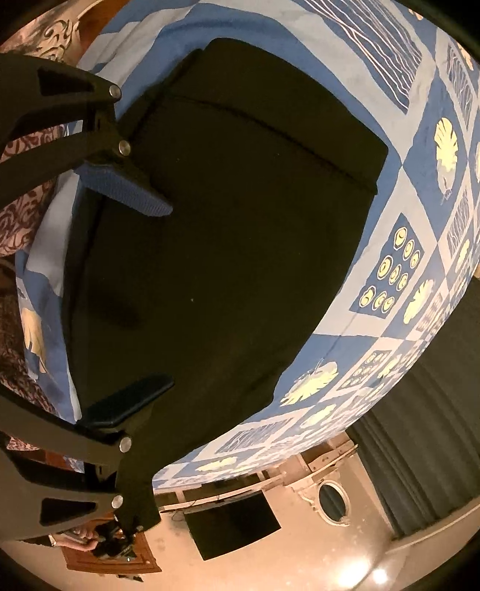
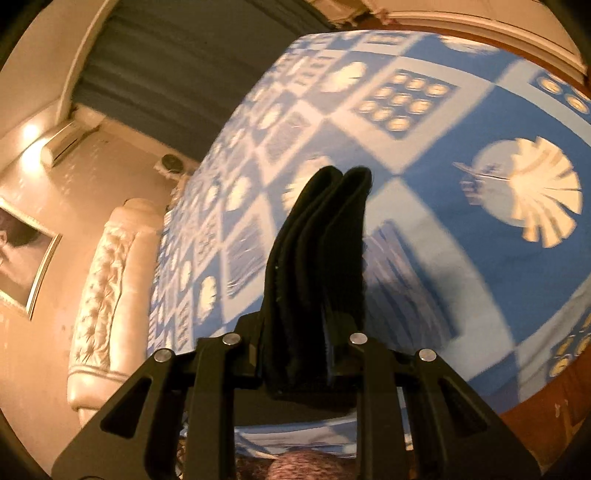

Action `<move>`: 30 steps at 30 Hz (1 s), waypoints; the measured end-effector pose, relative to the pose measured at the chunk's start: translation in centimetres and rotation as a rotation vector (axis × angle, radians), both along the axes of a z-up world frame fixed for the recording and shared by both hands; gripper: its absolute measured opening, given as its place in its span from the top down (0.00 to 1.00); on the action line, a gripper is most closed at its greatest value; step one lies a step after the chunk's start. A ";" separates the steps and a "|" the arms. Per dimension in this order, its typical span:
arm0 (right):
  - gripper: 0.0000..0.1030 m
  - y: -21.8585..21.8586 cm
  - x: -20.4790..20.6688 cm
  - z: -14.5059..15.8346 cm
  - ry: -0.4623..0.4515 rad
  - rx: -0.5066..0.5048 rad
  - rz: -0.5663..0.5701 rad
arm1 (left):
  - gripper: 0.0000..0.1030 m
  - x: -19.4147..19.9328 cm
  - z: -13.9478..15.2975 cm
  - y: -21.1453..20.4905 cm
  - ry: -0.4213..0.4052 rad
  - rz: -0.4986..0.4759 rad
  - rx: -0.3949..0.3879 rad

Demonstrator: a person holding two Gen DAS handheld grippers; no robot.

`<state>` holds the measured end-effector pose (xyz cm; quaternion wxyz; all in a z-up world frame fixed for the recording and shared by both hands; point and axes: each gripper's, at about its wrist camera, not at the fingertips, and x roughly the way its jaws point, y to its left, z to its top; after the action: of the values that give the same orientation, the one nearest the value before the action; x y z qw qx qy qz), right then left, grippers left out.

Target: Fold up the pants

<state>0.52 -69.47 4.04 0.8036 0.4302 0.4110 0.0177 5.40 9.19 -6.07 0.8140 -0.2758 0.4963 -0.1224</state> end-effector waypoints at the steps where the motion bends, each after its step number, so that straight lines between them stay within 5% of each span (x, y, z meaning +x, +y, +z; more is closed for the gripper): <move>1: 0.79 1.0 0.4 0.5 -0.010 -0.003 0.014 | 0.15 0.0 0.0 0.0 0.002 -0.001 0.003; 14: 0.79 17.1 5.7 3.3 -0.075 0.007 0.273 | 0.14 0.3 0.0 -0.5 -0.005 -0.028 0.049; 30: 0.79 31.7 7.6 -4.8 0.077 -0.083 0.474 | 0.14 0.3 0.0 -0.7 -0.003 -0.033 0.068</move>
<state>8.14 -37.82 -0.75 0.7777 0.2885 0.5313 0.1723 5.71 8.50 -6.02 0.8213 -0.2397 0.5037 -0.1196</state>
